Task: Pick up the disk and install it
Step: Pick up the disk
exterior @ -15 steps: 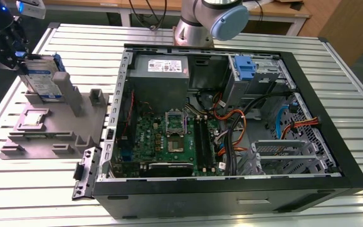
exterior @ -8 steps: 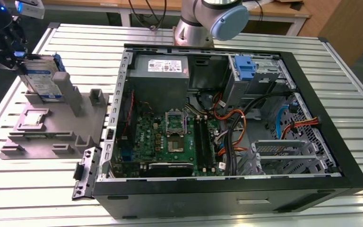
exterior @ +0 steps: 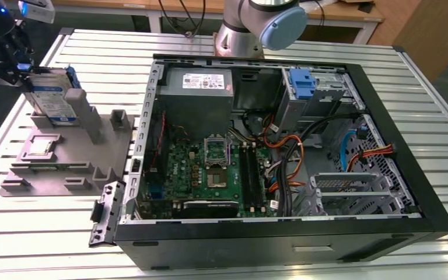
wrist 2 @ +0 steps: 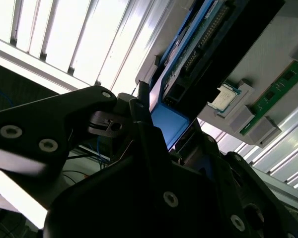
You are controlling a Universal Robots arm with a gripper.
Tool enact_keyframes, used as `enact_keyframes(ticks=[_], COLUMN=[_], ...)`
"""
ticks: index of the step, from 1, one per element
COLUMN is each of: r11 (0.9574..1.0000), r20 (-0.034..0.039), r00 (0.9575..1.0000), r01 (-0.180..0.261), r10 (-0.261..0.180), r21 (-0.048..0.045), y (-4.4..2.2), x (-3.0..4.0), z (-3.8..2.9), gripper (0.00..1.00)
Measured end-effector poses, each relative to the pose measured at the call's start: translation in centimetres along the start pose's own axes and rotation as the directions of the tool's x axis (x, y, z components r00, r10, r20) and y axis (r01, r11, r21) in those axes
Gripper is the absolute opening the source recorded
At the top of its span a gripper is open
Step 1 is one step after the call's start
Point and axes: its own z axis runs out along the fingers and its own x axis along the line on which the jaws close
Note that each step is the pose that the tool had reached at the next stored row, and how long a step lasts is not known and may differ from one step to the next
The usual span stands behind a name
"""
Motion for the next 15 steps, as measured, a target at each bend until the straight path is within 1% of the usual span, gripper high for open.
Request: enact_keyframes(ticks=[5, 6, 15], r11=[1.0000, 1.0000, 1.0000], r20=[0.0000, 0.0000, -0.0005], r00=[1.0000, 1.0000, 1.0000], r01=[0.000, 0.000, 0.000], r10=[0.000, 0.000, 0.000], r21=[0.0000, 0.0000, 0.0000], y=[0.01, 0.01, 0.02], x=[0.00, 0.00, 0.00], z=[0.00, 0.00, 0.00], gripper=[0.44, 0.38, 0.37])
